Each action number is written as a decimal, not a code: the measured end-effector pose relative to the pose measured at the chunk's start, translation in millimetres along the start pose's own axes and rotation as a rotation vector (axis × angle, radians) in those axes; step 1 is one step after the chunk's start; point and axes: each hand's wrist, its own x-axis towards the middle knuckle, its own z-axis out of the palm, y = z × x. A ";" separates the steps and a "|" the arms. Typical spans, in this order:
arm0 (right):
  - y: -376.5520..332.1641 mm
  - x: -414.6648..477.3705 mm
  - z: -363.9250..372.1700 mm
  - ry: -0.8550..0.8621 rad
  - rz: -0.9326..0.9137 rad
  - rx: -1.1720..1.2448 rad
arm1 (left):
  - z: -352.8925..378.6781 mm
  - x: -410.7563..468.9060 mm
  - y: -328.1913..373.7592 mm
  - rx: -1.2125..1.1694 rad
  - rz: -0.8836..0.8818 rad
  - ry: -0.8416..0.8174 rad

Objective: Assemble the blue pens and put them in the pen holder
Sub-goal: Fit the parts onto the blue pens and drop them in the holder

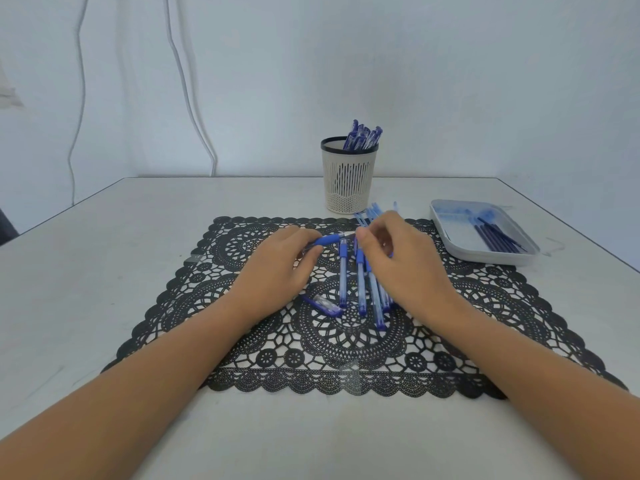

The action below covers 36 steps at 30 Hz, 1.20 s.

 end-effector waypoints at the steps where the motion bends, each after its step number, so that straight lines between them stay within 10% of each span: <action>1: 1.3 1.1 -1.8 -0.016 0.058 0.002 | 0.0 -0.3 0.7 0.015 0.021 -0.009; 36: 7.0 9.0 -9.8 -0.275 0.079 0.180 | 0.6 -1.8 3.9 0.003 0.098 -0.061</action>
